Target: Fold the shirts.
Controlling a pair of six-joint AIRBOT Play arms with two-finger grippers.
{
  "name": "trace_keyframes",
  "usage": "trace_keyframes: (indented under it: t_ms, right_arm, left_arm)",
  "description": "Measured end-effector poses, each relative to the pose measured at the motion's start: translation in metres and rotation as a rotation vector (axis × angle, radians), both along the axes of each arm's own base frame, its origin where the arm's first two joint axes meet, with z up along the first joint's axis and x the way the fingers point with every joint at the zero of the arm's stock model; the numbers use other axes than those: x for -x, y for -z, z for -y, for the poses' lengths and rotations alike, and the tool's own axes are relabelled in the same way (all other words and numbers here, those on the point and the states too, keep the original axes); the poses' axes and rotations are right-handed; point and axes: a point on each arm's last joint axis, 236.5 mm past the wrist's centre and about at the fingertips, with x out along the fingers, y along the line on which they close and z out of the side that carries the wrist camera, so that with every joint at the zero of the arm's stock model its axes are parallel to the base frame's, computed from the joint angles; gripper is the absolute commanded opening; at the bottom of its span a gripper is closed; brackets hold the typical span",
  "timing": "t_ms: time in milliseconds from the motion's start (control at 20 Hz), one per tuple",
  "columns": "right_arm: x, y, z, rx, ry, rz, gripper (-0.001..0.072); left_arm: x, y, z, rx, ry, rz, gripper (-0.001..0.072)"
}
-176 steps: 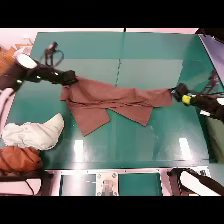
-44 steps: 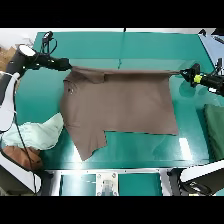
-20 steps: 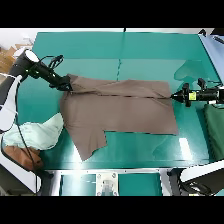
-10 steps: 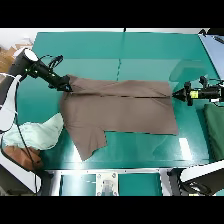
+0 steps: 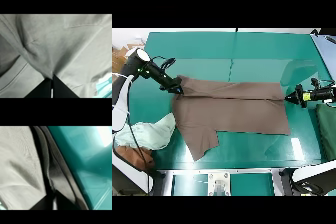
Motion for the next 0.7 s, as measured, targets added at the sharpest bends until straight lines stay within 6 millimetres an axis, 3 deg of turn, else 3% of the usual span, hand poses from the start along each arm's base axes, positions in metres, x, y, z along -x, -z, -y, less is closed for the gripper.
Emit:
trace_keyframes:
  t_ms: [50,100,400,550,700]
  right_arm:
    - [0.0,0.0,0.001,0.003,-0.001,-0.001,0.0227]
    - [0.0,0.0,0.001,0.006,-0.003,-0.001,0.0236]
    - [0.018,-0.024,0.005,0.035,-0.043,-0.013,0.0232]
    - [0.054,-0.03,0.002,0.095,-0.06,-0.055,0.0233]
    - [0.101,-0.029,-0.007,0.12,-0.023,-0.099,0.0234]
  left_arm:
    - [0.001,0.002,-0.001,-0.002,-0.004,-0.007,0.0578]
    - [0.002,0.004,-0.001,-0.003,-0.008,-0.015,0.0606]
    - [0.034,-0.003,0.001,0.003,-0.032,-0.169,0.0605]
    - [0.06,-0.022,0.002,0.0,-0.043,-0.216,0.0605]
    - [0.102,-0.035,-0.002,-0.031,-0.069,-0.217,0.0607]
